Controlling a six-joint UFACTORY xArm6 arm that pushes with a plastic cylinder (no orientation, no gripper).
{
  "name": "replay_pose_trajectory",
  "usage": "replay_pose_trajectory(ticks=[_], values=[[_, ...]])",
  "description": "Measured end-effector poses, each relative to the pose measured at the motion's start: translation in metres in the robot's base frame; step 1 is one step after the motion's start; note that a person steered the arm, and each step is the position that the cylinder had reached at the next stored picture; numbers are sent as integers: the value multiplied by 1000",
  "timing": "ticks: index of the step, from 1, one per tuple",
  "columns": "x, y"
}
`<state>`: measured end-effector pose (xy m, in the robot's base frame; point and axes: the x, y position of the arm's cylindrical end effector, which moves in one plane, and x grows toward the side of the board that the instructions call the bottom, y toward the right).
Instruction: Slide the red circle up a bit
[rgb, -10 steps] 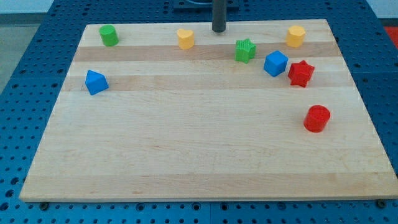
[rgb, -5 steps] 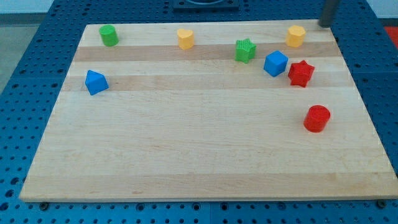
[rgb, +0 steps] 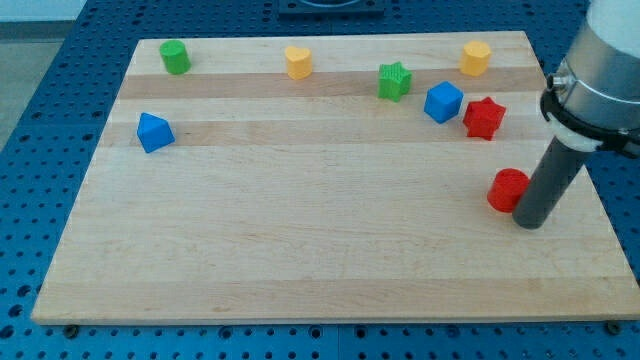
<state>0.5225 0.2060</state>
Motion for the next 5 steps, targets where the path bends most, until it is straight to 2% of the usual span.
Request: replay_pose_trajectory(ticks=[1,2,3,4,5], values=[[-38,27],[-52,30],[-33,34],[16,12],[-28,4]])
